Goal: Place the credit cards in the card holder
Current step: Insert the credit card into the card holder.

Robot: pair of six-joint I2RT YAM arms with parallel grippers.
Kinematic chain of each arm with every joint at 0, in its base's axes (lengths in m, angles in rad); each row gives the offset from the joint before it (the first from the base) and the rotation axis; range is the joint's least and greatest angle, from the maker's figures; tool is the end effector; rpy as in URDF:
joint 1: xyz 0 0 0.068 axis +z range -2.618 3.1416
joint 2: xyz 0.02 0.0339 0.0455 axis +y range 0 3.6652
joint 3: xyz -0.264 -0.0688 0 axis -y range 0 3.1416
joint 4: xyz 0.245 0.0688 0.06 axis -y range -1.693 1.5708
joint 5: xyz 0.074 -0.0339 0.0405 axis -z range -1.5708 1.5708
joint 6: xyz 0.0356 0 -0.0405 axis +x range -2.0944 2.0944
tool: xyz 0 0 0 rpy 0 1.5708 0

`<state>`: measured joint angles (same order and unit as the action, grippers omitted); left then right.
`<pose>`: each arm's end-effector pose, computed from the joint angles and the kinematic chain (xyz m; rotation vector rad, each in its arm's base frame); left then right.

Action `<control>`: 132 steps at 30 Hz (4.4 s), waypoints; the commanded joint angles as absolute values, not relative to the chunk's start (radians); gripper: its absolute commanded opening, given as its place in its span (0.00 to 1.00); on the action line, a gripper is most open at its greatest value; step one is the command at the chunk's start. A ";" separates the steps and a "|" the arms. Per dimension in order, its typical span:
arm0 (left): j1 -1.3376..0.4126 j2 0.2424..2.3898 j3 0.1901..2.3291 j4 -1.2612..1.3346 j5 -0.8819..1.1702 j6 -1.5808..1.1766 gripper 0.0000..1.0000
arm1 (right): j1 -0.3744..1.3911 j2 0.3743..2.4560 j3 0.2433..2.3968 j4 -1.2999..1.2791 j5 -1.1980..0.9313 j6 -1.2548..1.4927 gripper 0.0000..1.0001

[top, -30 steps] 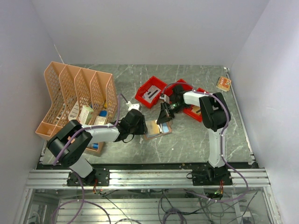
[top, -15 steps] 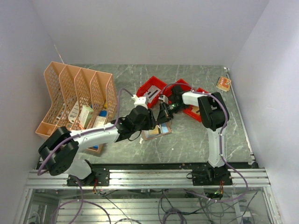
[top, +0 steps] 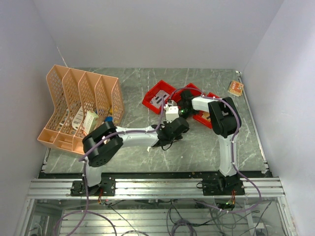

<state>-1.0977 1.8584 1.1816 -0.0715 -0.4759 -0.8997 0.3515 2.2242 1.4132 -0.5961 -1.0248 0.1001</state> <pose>0.1972 -0.3494 0.1881 -0.0145 2.2745 -0.5324 0.3724 0.1690 0.0956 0.4555 -2.6253 -1.5081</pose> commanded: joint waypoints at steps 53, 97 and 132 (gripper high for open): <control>-1.091 2.164 1.555 -0.767 -0.902 -1.418 0.47 | 0.350 2.202 1.424 -0.586 -1.020 0.044 0.42; -0.864 1.391 0.639 -0.077 -0.365 -0.925 0.34 | 0.519 2.166 1.431 -0.545 -0.755 -0.040 0.00; -0.840 1.242 0.546 0.027 -0.232 -0.946 0.73 | 0.498 1.930 1.366 -0.516 -0.805 -0.195 0.05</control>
